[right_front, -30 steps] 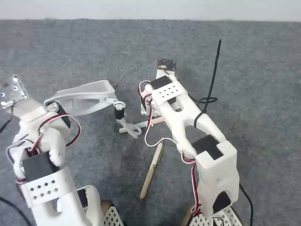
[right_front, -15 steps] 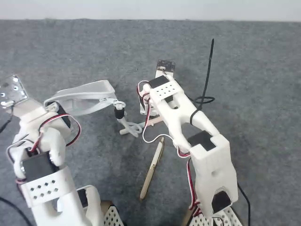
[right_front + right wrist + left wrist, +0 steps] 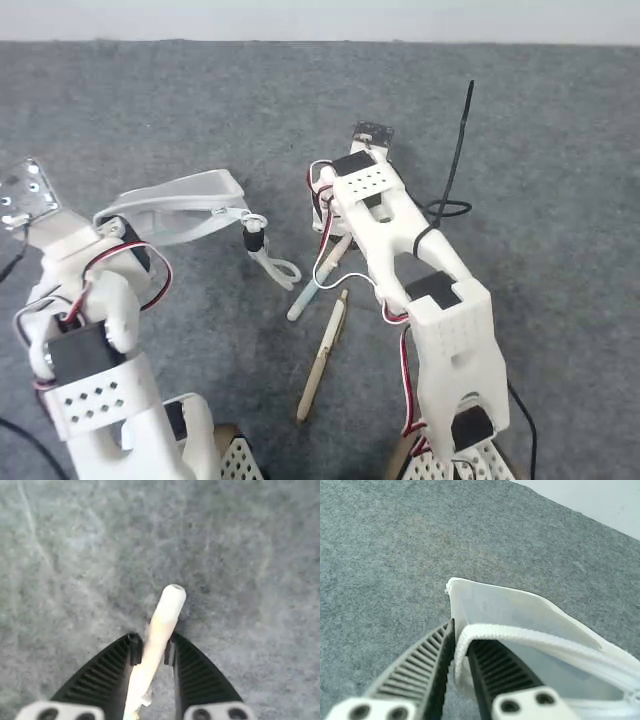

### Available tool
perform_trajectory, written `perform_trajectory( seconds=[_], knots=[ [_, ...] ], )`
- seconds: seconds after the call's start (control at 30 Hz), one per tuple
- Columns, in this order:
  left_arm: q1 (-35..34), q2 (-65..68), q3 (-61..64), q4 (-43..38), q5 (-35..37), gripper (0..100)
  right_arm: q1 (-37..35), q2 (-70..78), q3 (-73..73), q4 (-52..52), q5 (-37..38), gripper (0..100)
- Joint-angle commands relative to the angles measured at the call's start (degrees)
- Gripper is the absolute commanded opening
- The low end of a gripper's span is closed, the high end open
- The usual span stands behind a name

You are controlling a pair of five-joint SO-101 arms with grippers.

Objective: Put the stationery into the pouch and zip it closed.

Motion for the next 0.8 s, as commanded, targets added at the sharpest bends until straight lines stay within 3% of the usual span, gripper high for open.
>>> perform_trajectory(
  seconds=[0.0, 0.67, 0.77],
  knots=[
    [-0.5, -0.5, -0.7, -2.0, 0.8, 1, -0.3, -0.4, -3.0, -0.3, -0.3, 3.0],
    [-0.5, -0.5, -0.6, -2.0, 0.8, 1, -0.7, -23.7, -4.8, 15.0, -0.2, 0.6],
    [-0.5, -0.5, -0.6, -2.0, 0.8, 1, -0.7, -26.9, -4.8, 17.0, 3.7, 0.6]
  ],
)
